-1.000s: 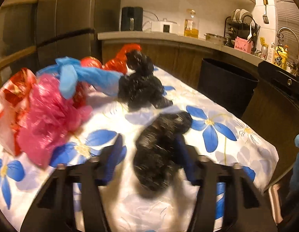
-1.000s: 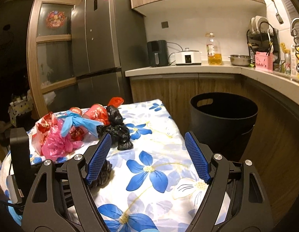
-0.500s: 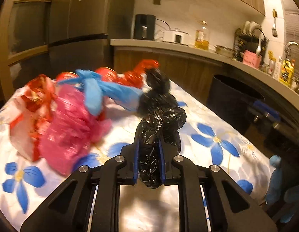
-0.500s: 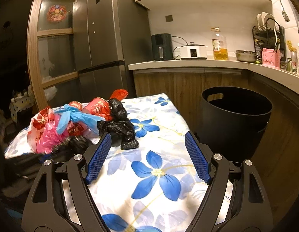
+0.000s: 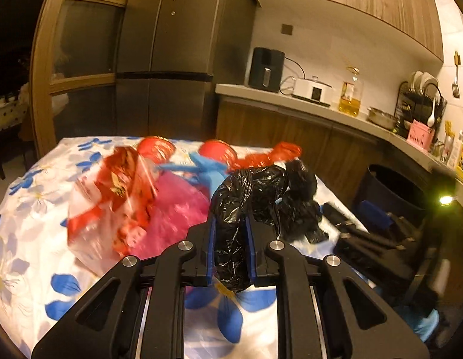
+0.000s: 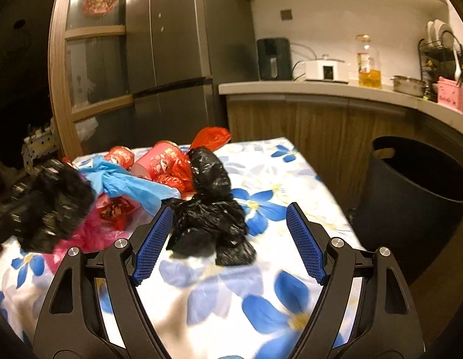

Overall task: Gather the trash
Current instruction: 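Lift the black bags over the bin and open both tools to drop them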

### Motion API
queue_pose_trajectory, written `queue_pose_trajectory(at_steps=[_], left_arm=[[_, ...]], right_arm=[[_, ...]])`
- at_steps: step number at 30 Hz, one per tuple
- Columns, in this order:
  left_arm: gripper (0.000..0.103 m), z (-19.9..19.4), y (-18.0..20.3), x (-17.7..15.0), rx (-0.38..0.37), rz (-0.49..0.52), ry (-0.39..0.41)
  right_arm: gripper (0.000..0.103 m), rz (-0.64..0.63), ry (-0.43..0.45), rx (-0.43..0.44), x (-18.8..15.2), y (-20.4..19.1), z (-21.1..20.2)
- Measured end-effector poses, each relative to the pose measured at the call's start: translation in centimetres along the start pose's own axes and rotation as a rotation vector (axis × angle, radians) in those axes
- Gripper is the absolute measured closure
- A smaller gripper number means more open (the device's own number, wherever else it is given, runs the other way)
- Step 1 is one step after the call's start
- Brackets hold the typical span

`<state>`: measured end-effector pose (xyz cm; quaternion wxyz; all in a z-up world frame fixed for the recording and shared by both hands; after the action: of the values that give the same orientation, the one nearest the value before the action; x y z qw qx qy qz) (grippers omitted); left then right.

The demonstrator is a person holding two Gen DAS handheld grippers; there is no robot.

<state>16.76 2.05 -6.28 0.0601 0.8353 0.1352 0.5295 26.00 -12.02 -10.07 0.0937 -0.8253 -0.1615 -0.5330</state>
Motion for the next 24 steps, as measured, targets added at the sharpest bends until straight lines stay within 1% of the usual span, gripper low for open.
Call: queue_pose_trajectory(at_steps=[3, 7, 10, 12, 14, 18, 20, 24], left_arm=[[0.086, 0.3, -0.3, 0.8, 0.004, -0.006, 0.010], [0.086, 0.9, -0.8, 1.1, 0.009, -0.021, 0.005], [0.086, 1.2, -0.9, 1.0, 0.009, -0.028, 0.000], [0.086, 1.3, -1.0, 0.9, 0.007, -0.030, -0.005], [0.086, 1.3, -1.0, 0.9, 0.007, -0.032, -0.007], [0.086, 1.3, -1.1, 1.0, 0.010, -0.034, -0.009], [0.086, 1.3, -1.1, 1.1, 0.009, -0.033, -0.008], [0.086, 0.9, -0.8, 1.3, 0.002, -0.017, 0.003]], right_arm=[[0.027, 0.004, -0.048, 0.030, -0.1, -0.7, 2.2], [0.031, -0.001, -0.091, 0.038, -0.4, -1.2, 3.8], [0.042, -0.012, -0.133, 0.041, -1.0, -1.5, 4.7], [0.056, -0.010, -0.162, 0.041, -1.5, -1.5, 5.2], [0.066, -0.001, -0.184, 0.045, -1.9, -1.4, 5.5], [0.086, 0.000, -0.184, 0.058, -1.9, -1.4, 5.3], [0.089, -0.001, -0.172, 0.061, -1.8, -1.4, 4.8], [0.091, 0.004, -0.120, 0.039, -0.9, -0.8, 3.1]])
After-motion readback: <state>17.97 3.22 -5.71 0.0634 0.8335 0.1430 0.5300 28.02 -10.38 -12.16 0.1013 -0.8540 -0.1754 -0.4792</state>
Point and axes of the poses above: each gripper's, at about its wrist camera, not at the fingertips, and z roughly the way its jaws point, y to its right, x to its top, the point moved 8 cm from there along z, roughly the way its jaws point, and after that the axes turned 7 degrees about -z, right-handed, at the moved point
